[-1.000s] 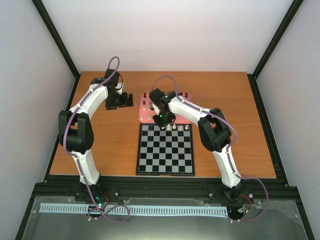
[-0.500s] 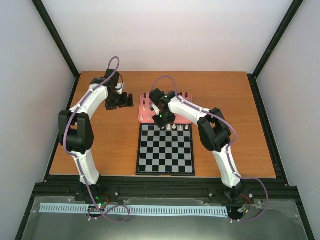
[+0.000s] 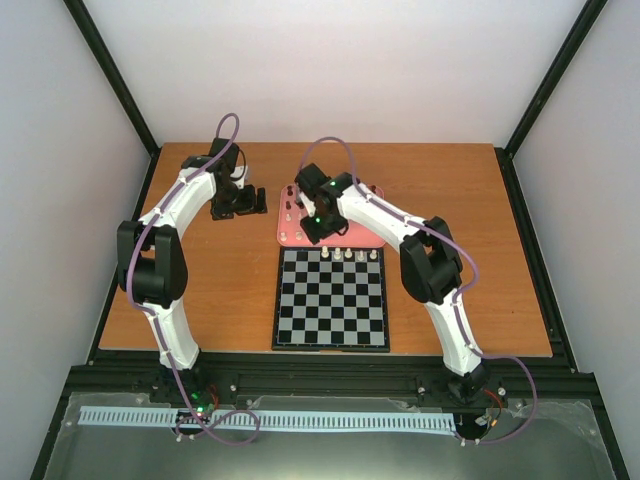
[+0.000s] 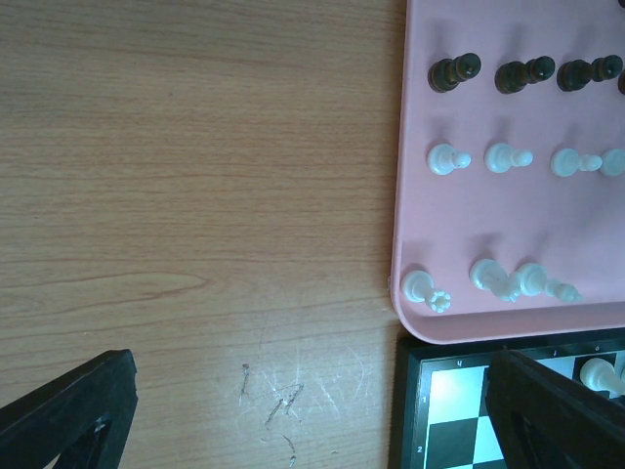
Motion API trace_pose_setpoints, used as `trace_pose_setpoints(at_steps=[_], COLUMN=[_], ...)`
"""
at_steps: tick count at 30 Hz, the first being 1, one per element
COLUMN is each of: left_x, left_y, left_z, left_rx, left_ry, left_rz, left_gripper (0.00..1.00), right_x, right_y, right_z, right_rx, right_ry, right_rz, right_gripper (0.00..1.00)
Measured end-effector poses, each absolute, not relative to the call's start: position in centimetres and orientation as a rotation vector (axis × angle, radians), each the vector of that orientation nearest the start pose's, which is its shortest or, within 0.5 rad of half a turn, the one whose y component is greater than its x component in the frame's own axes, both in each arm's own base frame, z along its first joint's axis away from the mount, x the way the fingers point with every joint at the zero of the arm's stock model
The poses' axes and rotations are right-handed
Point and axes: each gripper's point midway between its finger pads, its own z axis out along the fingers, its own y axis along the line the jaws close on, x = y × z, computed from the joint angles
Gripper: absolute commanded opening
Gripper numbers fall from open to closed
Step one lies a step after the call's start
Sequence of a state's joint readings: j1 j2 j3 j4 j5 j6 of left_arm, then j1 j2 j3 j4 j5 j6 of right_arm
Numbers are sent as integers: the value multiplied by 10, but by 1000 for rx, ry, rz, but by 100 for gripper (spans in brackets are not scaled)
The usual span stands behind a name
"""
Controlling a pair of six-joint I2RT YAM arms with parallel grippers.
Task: Set up the chess pieces on the board
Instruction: Place the chess piece on the chessboard, then pick up the chess piece from the storage box.
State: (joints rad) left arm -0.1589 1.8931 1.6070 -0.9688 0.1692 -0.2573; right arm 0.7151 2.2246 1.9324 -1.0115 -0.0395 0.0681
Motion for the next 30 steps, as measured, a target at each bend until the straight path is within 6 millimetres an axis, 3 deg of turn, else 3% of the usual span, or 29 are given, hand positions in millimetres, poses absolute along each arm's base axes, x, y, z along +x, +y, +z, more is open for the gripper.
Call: trace_pose_setpoints(at_steps=[5,7,10,18,26,30], left_x=[421,421,421,421,420,419], left_y=[-97,-97,-97,-97,-97,-96], left_z=[121,121,121,121,125,125], left_rx=[-102,-102,-102,-102,-100,-100], left_ry=[2848,2848,2848,2848,2838,2839], left_rz=[-330,-330,-330,-330,-331,-332], left_gripper=[100,100,100,100,100,100], right_x=[396,404,409,412,410,411], right_y=[350,355,356,346,350,352], right_z=[111,116,106,58,48,47], right_rx=[-888,-869,-857,-850,-858,-857], right_ry=[2642,2622,2639,2741,2762,2763], right_rz=[249,266,270,228,266,281], right_gripper=[50,50,48,47,46,34])
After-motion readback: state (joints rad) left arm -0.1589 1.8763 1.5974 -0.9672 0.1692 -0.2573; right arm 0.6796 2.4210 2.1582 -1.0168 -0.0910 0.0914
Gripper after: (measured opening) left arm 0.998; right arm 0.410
